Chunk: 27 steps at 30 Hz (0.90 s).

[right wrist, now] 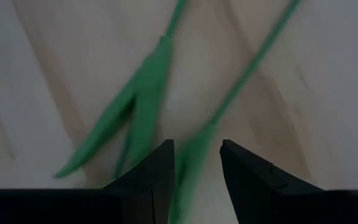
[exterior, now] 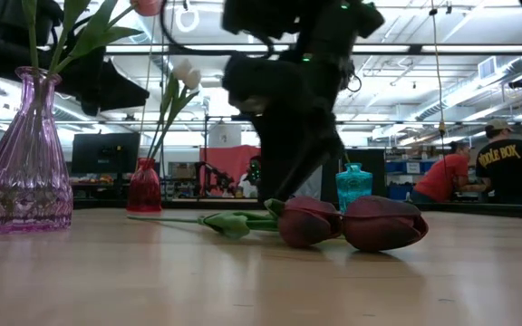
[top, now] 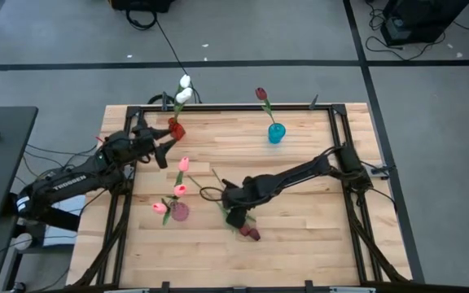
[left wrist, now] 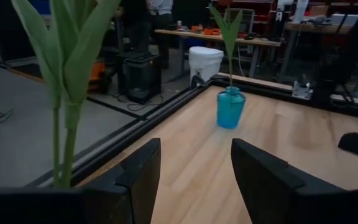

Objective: Sort flowers into vase by color
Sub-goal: Put the right red flower into the red vase

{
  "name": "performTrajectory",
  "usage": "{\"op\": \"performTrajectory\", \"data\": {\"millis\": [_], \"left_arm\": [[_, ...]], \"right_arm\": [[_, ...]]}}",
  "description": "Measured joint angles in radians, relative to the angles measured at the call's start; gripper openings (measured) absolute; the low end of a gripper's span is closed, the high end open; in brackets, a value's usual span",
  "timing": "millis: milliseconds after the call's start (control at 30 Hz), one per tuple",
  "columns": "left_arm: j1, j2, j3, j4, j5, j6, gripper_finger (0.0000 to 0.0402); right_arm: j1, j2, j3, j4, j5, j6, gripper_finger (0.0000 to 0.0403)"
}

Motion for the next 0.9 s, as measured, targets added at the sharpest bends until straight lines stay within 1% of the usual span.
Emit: {"op": "performTrajectory", "data": {"millis": [100,167,233,333,433,500,633,700,833,900], "left_arm": [[-0.012,0.001,0.000,0.000,-0.001,-0.011,0.0202],[-0.011,0.001,0.000,0.001,-0.003,-0.013,0.0202],[-0.011,0.001,0.000,0.002,-0.008,-0.017,0.0202],[-0.011,0.001,0.000,0.002,-0.010,-0.018,0.0202],[-0.011,0.001,0.000,0.002,-0.008,-0.018,0.0202],[-0.011,0.001,0.000,0.002,0.008,-0.018,0.0202],[-0.013,0.012,0.000,0.004,0.130,-0.015,0.0202],[-0.024,0.032,0.001,0.000,0.179,-0.013,0.0202],[-0.057,0.096,0.001,-0.010,0.185,0.044,0.0202],[-0.066,0.140,0.001,0.006,0.180,0.070,0.0202]], "right_arm": [[0.004,0.043,0.059,-0.029,0.002,0.014,0.0143],[0.004,0.064,0.083,-0.053,0.028,0.014,0.0143],[0.003,0.082,0.091,-0.059,0.051,0.012,0.0143],[-0.001,0.101,0.091,-0.065,0.047,0.006,0.0139],[-0.004,0.103,0.092,-0.098,0.044,-0.002,0.0116],[-0.004,0.103,0.092,-0.109,0.050,-0.003,0.0087],[-0.004,0.101,0.092,-0.121,0.027,-0.050,0.0019],[-0.004,0.099,0.092,-0.128,0.020,-0.080,0.0013],[-0.014,0.063,0.090,-0.206,0.027,-0.140,0.0015],[-0.026,0.031,0.090,-0.249,0.066,-0.172,0.0010]]}}
